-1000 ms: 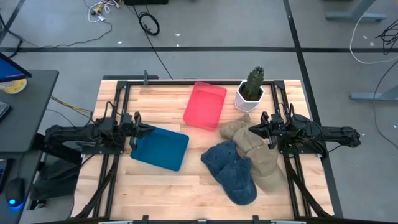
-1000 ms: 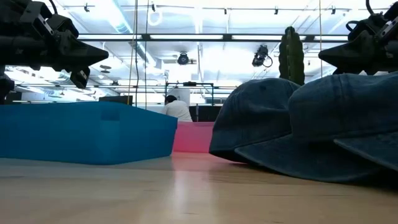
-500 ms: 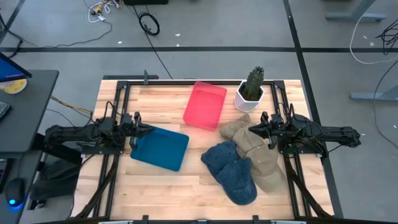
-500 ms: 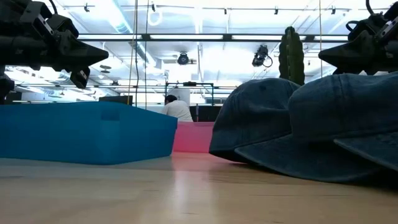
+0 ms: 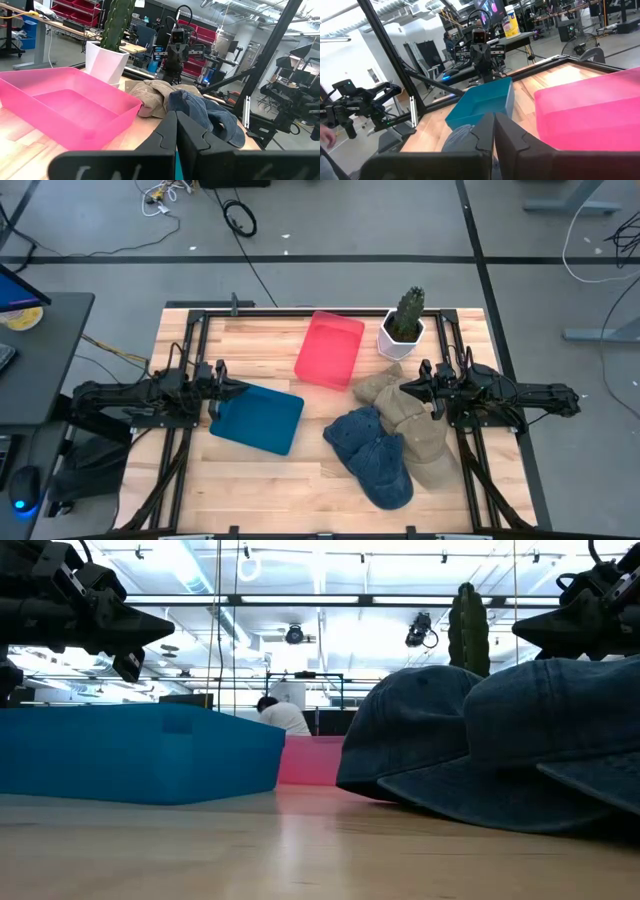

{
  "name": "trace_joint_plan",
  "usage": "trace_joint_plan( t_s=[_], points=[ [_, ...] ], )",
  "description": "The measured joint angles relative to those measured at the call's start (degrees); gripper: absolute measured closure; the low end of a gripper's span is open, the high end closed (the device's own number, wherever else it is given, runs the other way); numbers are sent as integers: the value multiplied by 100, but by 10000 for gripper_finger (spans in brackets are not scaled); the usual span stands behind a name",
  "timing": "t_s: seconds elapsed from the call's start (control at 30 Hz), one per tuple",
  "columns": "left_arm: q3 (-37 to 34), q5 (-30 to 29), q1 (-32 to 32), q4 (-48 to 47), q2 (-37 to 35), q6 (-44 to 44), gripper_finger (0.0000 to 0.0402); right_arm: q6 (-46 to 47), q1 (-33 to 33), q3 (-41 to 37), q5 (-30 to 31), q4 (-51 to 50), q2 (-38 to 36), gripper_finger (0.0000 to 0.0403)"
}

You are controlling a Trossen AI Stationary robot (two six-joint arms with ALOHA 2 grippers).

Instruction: Pick & Place hat

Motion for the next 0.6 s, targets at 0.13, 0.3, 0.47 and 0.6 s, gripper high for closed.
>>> trace_joint_plan(
  t_s=[0.13,0.3,0.47,0.6],
  points=[
    [1,0,0,-2,-2,-1,399,0,-2,0,0,1,2,385],
    [1,0,0,-2,-2,-1,399,0,0,0,0,1,0,385],
    [1,0,0,-2,0,2,399,0,0,0,0,1,1,385],
    [0,-2,2,-1,-1,138,399,0,0,0,0,1,0,385]
  ],
)
